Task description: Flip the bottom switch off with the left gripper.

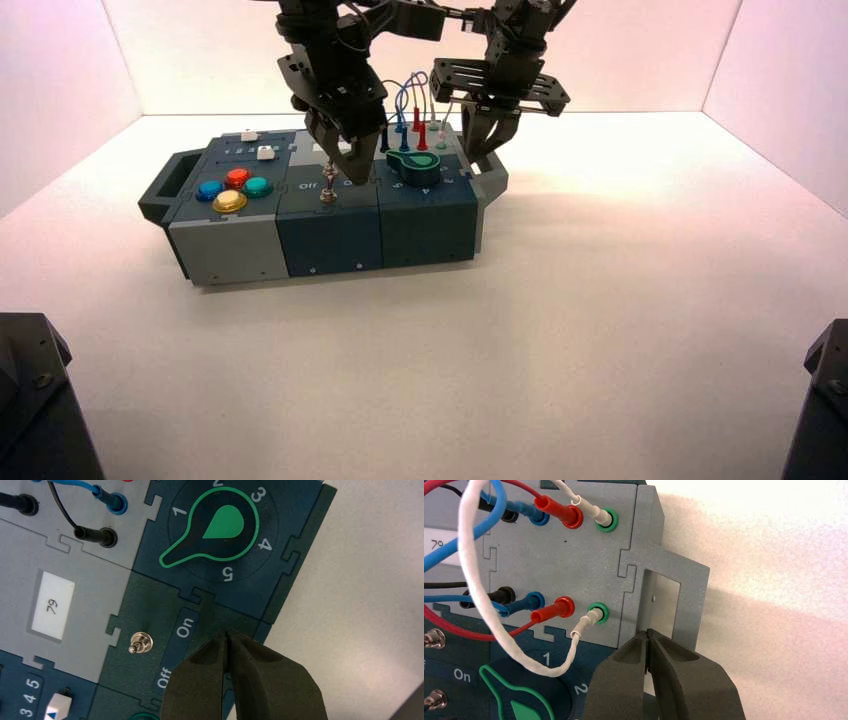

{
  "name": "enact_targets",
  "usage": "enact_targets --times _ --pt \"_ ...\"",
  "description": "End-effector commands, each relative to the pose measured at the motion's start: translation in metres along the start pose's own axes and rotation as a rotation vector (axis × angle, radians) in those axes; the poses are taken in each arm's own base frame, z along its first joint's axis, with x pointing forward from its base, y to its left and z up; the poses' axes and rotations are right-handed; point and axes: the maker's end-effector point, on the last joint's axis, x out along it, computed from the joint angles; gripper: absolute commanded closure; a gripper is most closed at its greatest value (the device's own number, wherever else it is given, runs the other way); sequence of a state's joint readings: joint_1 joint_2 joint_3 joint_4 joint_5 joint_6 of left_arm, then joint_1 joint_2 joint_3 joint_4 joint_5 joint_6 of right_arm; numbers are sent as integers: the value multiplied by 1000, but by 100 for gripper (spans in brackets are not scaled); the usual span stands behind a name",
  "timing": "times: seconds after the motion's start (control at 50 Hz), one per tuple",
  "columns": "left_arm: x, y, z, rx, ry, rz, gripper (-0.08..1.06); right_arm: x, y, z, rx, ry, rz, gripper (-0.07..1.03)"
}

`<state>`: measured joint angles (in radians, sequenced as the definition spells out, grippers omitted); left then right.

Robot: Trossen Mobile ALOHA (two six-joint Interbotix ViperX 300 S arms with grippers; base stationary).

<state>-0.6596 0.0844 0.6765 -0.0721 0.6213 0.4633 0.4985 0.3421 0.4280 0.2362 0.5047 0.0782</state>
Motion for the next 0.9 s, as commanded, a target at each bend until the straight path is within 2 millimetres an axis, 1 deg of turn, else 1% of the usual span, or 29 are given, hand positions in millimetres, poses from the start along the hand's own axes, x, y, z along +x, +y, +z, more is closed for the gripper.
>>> enact_targets --times 0.02,0.3,0.7,0.9 --pt "-7 5 7 13 -24 18 101 7 0 -6 -11 22 -3 98" --pt "-6 9 0 9 -9 24 101 7 1 -5 -10 19 -3 98" --pt "-3 8 -13 3 14 18 101 7 1 -5 -12 20 -3 98" --pt "-7 7 -16 -3 10 20 101 7 1 -5 -12 20 -3 98"
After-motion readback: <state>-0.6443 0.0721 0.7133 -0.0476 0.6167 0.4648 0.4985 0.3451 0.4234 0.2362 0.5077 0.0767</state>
